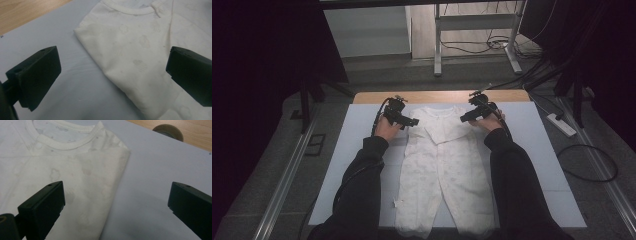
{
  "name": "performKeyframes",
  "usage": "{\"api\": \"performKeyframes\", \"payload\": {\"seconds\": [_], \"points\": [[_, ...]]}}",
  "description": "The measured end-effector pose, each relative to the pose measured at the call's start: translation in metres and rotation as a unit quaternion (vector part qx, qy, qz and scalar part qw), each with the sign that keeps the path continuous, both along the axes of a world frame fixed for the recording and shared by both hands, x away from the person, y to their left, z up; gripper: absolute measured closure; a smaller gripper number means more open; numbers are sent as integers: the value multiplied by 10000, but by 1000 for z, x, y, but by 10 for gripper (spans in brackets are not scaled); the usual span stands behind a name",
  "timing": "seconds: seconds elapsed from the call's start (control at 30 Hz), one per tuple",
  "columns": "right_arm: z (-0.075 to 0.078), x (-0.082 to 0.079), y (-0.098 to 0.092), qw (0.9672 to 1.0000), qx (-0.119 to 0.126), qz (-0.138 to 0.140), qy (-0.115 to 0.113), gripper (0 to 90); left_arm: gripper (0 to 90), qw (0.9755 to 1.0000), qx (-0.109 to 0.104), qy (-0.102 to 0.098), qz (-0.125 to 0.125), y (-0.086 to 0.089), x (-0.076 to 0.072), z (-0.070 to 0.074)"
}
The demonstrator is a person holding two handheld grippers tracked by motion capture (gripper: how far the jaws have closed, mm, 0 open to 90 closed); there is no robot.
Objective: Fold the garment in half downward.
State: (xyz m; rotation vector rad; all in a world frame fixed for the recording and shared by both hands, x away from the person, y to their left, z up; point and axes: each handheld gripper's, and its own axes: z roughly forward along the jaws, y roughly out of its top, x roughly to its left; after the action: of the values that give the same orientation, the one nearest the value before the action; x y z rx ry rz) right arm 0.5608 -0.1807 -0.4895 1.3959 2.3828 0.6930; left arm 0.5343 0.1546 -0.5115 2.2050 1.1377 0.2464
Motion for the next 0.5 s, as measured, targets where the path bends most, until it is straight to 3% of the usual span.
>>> {"api": "performKeyframes", "payload": {"seconds": [0.5], "points": [[-12, 12, -4, 9995, -23, -320, 22, 85, 0, 9991, 252, 141, 321, 3, 15, -15]]}}
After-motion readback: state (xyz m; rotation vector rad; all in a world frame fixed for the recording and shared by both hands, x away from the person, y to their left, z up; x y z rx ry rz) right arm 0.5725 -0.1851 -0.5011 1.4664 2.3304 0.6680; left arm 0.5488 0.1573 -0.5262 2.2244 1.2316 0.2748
